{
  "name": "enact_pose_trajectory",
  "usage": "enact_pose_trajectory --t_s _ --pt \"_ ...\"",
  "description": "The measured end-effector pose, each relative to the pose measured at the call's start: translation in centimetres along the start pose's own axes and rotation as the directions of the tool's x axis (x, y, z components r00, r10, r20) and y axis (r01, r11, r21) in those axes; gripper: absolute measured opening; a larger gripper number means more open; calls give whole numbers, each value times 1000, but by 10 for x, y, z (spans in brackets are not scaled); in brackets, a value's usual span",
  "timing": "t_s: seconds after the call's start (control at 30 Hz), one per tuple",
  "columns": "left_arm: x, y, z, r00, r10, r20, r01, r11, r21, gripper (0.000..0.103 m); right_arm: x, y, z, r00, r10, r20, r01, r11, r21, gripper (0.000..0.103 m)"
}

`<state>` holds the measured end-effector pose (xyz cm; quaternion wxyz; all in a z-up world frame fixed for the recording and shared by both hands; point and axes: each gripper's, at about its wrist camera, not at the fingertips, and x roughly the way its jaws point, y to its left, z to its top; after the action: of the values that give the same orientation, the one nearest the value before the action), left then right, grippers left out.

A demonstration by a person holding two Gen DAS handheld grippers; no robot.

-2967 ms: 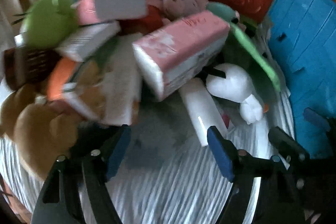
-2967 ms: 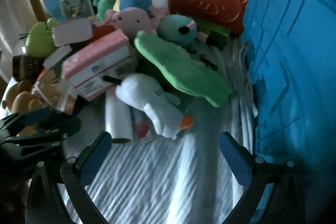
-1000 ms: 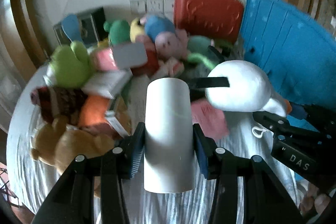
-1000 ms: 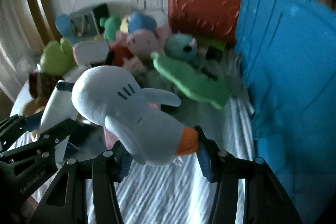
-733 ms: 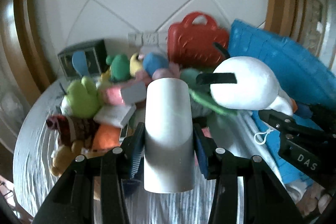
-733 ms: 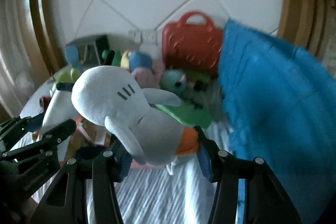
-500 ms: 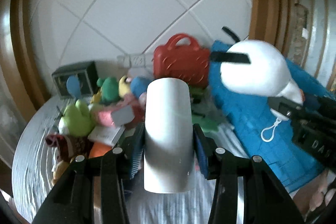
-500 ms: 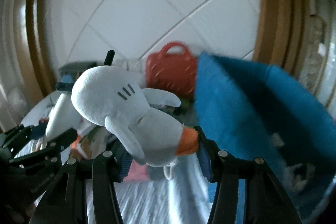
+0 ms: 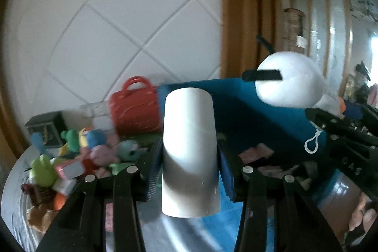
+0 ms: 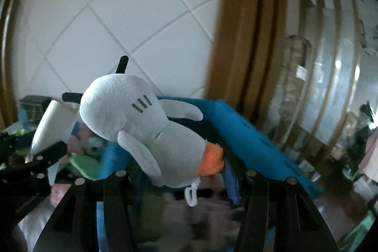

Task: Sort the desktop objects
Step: 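Carry the white roll and white duck into the blue crate and release both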

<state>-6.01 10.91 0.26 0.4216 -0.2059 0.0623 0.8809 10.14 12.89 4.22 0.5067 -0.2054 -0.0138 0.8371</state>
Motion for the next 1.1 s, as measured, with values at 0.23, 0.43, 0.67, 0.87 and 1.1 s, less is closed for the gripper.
enact_pose_trajectory --t_s 0.23,0.43,0.67,0.87,1.1 --pt "22 -90 8 996 -3 -87 7 999 42 44 21 -87 -20 995 -65 -69 65 998 -6 53" --pt "39 -127 4 988 23 -154 -12 997 73 44 47 -126 -37 992 -61 -114 60 998 -12 53" --pt "48 -138 1 983 51 -176 -37 996 79 44 67 -142 -48 987 -76 -144 71 997 -40 59" --pt "44 -141 0 985 73 -156 -61 995 81 82 65 -148 -49 988 -91 -125 87 995 -40 103" --pt "40 -135 -2 984 71 -165 -62 996 62 89 59 -148 -48 991 -62 -120 57 997 -43 103"
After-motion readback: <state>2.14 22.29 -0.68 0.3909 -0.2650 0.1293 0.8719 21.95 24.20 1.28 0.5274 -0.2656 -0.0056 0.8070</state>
